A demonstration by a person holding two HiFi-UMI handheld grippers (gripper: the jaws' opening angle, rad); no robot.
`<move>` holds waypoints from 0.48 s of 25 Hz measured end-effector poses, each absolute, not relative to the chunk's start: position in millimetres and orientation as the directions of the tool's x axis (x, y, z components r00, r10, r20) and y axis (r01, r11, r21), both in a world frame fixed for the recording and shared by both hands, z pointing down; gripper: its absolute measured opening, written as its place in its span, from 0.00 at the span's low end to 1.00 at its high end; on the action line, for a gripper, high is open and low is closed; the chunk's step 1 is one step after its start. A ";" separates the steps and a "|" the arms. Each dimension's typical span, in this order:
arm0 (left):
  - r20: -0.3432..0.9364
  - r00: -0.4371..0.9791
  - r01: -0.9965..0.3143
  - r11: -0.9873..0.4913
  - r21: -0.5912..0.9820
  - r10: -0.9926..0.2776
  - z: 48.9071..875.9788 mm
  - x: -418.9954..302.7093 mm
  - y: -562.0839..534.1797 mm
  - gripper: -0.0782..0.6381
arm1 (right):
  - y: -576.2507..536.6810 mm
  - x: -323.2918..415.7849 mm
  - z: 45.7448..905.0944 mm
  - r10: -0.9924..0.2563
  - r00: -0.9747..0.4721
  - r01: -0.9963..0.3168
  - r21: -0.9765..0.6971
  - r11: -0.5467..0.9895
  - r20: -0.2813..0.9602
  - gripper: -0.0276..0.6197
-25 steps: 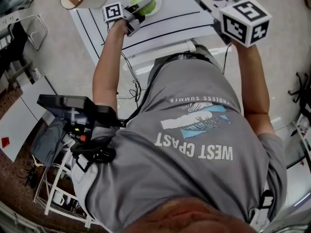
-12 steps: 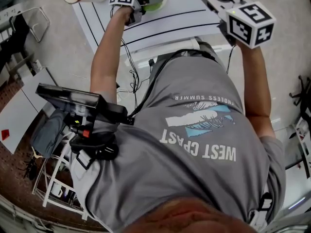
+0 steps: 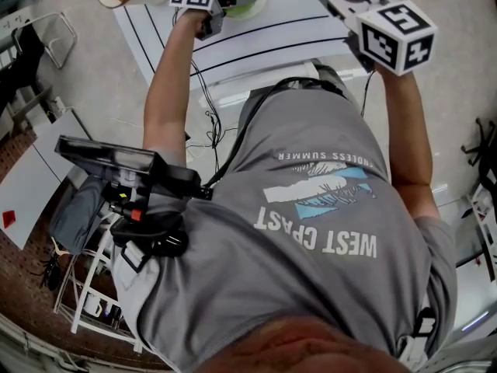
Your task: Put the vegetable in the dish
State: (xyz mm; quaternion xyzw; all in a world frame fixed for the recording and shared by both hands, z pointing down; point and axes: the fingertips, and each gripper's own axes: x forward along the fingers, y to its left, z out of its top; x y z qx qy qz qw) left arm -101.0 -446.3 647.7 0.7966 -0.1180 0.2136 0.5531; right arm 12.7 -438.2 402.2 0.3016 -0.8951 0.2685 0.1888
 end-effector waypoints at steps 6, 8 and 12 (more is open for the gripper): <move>0.538 0.843 -0.468 -0.498 0.730 -0.004 648.5 -109.1 -451.0 0.61 | -438.6 4.4 412.9 -0.419 -0.752 -0.632 -0.377 0.677 0.509 0.12; 0.557 0.830 -0.482 -0.534 0.694 -0.025 646.7 -111.7 -454.0 0.62 | -438.5 -0.1 414.6 -0.414 -0.754 -0.629 -0.378 0.680 0.511 0.12; 0.640 0.764 -0.535 -0.636 0.557 -0.083 650.7 -119.4 -459.2 0.68 | -437.6 -8.0 416.5 -0.405 -0.756 -0.624 -0.378 0.684 0.515 0.12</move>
